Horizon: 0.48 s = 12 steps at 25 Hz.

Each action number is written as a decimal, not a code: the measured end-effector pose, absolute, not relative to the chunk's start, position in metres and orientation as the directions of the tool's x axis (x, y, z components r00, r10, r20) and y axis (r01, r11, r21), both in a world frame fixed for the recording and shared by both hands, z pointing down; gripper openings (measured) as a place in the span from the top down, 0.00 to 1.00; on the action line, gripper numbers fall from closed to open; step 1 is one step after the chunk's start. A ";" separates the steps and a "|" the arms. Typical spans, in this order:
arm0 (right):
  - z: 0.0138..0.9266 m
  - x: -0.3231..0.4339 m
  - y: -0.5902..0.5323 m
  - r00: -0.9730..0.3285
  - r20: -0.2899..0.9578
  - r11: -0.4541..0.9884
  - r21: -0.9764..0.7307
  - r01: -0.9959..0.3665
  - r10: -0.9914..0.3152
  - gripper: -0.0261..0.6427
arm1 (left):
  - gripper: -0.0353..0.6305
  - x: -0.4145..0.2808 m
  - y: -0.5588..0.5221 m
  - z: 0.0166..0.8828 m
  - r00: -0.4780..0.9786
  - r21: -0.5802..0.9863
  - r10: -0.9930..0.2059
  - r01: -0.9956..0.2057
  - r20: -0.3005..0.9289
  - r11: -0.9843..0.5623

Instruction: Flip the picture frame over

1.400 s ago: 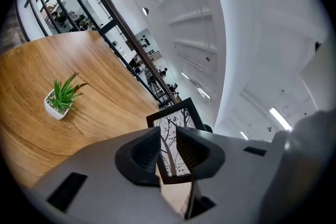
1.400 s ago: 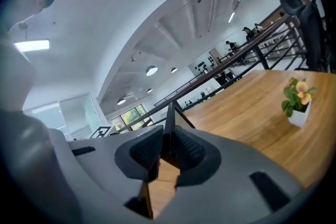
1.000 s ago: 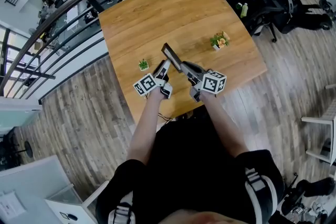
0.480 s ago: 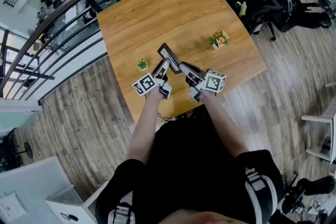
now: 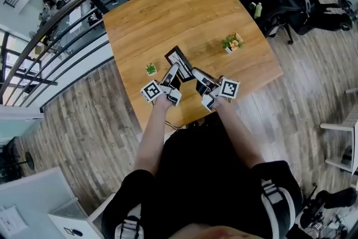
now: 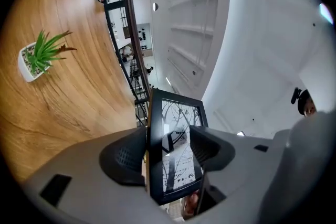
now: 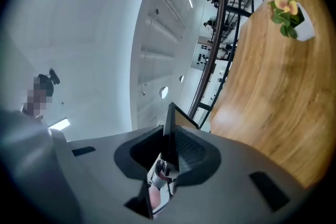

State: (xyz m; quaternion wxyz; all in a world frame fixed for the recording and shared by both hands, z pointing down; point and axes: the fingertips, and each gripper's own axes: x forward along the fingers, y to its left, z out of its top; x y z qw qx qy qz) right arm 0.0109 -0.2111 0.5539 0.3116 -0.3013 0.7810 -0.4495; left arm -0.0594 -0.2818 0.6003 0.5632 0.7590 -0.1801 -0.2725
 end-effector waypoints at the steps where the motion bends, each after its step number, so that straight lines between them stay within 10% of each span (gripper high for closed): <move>1: 0.555 0.012 -0.211 -0.620 -0.218 0.412 -0.892 -0.187 -0.754 0.84 | 0.55 -0.059 -0.281 0.600 0.790 0.952 -0.576 0.030 -0.210 -0.306; 9: 0.559 0.023 -0.207 -0.621 -0.202 0.414 -0.883 -0.218 -0.758 0.83 | 0.56 -0.061 -0.272 0.601 0.796 0.952 -0.564 0.048 -0.220 -0.303; 12: 0.554 0.033 -0.207 -0.608 -0.235 0.422 -0.888 -0.182 -0.758 0.83 | 0.74 -0.064 -0.271 0.597 0.791 0.948 -0.568 0.050 -0.229 -0.313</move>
